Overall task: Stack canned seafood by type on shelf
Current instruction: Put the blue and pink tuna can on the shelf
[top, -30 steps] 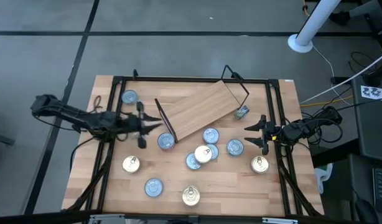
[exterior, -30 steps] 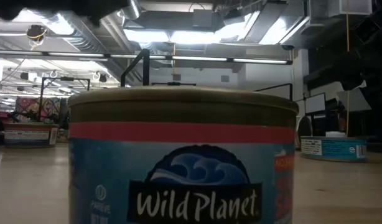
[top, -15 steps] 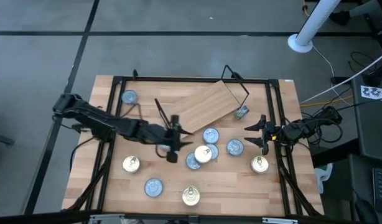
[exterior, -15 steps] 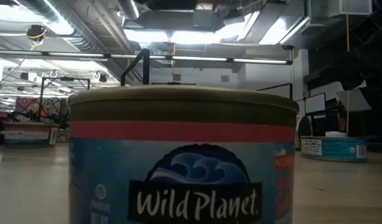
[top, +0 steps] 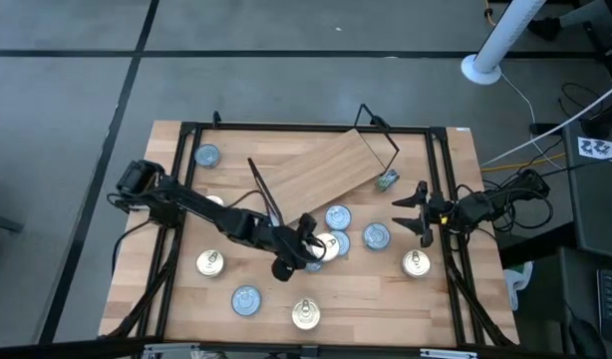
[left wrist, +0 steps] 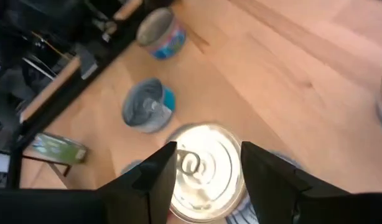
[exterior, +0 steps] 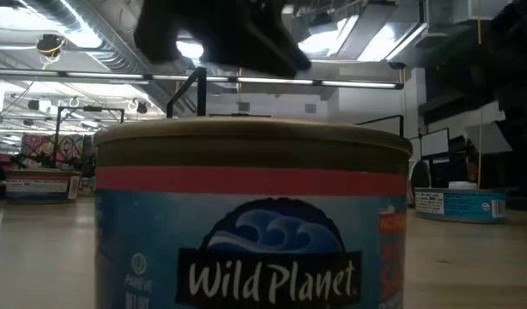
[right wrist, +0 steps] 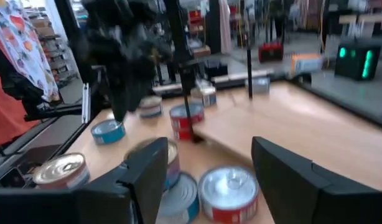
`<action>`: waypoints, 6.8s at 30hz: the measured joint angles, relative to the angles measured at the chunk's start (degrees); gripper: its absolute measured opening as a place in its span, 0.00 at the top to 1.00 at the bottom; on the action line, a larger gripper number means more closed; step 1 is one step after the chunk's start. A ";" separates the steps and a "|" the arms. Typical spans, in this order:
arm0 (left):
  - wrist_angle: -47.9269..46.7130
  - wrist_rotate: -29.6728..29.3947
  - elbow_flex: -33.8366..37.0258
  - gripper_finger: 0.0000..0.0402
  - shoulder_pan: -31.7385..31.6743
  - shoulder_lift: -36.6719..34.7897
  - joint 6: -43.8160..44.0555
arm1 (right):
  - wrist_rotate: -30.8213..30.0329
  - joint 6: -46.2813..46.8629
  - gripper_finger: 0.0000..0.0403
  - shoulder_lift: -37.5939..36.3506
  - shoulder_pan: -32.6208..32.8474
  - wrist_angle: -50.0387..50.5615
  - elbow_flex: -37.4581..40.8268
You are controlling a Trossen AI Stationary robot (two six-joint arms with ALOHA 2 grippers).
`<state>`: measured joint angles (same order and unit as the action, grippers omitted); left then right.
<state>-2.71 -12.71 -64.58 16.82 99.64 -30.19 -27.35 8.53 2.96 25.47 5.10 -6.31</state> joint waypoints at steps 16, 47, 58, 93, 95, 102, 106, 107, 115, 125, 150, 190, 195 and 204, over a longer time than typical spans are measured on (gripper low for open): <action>-0.51 -1.00 0.24 0.63 0.07 3.92 -1.83 | -0.65 -22.39 0.42 33.05 0.00 -30.76 -2.34; -1.68 -4.76 0.24 0.70 0.83 7.25 -9.27 | 3.12 -37.30 0.42 69.60 0.07 -20.14 -22.24; -0.69 -4.83 0.24 0.88 0.83 7.31 -11.87 | 4.04 -37.04 0.42 69.60 0.06 -18.38 -22.23; 3.36 -4.59 0.39 1.00 0.94 7.47 -4.38 | 1.45 -26.62 0.42 69.57 0.04 -18.11 -23.62; 3.40 -4.61 0.39 1.00 0.98 7.47 -4.33 | 1.66 -22.03 0.42 69.55 0.03 -17.97 -24.81; 3.42 -4.68 0.39 1.00 1.07 7.44 -4.27 | 3.90 -19.85 0.42 69.53 0.00 -13.40 -27.50; 3.48 -4.68 0.39 1.00 1.05 7.44 -4.24 | 3.89 -23.60 0.42 69.53 0.00 -12.45 -27.50; 3.65 -4.68 0.39 1.00 1.05 7.44 -4.22 | 3.89 -23.74 0.42 69.53 0.00 -12.05 -27.50; 6.47 -4.68 0.34 1.00 1.02 7.44 -4.00 | 4.13 -27.62 0.42 69.53 0.00 -5.08 -27.50; 7.07 -4.70 0.33 1.00 0.88 7.42 -0.10 | 8.00 -33.49 0.42 69.53 0.07 -3.75 -27.50; 9.85 -5.08 -1.01 1.00 -0.37 7.34 6.33 | -2.38 -34.51 0.42 70.00 0.00 -5.00 -27.50; 13.15 -4.50 -1.07 1.00 -0.89 7.29 6.20 | 2.58 -35.97 0.42 84.07 -4.13 -17.70 -27.47; 14.96 -4.99 -1.05 1.00 -0.83 7.29 6.14 | 2.51 -35.93 0.42 84.07 -4.13 -17.66 -27.47; 15.25 -6.23 -3.63 0.81 -0.83 7.29 6.33 | 2.49 -35.84 0.42 84.07 -4.13 -17.42 -27.47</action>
<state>12.54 -18.94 -68.21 15.99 106.94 -23.86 -24.86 -27.31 87.02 21.34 -12.32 -33.78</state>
